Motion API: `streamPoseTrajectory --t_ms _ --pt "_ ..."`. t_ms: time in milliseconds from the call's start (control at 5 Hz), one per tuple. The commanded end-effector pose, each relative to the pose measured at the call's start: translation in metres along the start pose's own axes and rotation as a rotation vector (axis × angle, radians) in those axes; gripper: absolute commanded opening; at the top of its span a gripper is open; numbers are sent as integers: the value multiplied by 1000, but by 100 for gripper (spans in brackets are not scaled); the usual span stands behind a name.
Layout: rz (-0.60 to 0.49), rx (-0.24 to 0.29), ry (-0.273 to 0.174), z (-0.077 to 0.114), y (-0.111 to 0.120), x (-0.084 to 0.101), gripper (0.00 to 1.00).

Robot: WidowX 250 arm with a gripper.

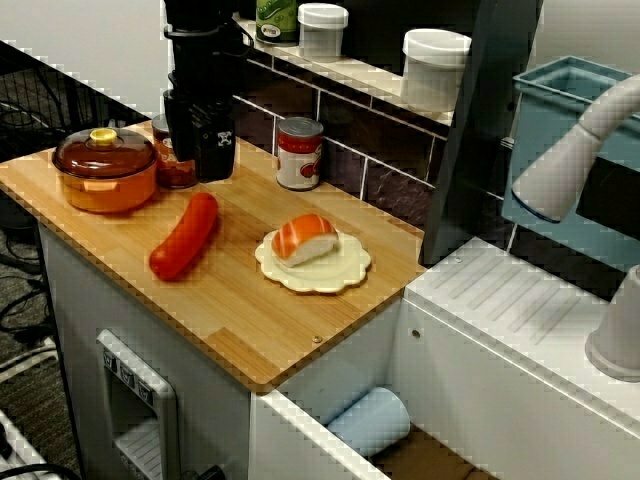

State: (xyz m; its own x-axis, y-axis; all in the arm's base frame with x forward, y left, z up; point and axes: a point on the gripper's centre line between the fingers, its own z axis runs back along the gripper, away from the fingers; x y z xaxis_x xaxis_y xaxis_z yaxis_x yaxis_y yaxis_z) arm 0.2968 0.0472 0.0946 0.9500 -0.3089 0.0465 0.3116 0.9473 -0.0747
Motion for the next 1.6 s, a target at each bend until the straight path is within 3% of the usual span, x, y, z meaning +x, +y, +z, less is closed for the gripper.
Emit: streamPoseTrajectory --t_ms 0,400,600,800,1000,1200,1400 --pt "0 0 0 0 0 0 100" --pt "19 23 17 3 -1 -3 100" --pt "37 73 15 8 1 -10 100" --pt "89 112 -27 19 16 -23 100" --pt "153 106 -56 30 33 -39 100" --pt "166 156 -64 41 47 -49 100" --pt "197 157 -85 40 69 -62 100"
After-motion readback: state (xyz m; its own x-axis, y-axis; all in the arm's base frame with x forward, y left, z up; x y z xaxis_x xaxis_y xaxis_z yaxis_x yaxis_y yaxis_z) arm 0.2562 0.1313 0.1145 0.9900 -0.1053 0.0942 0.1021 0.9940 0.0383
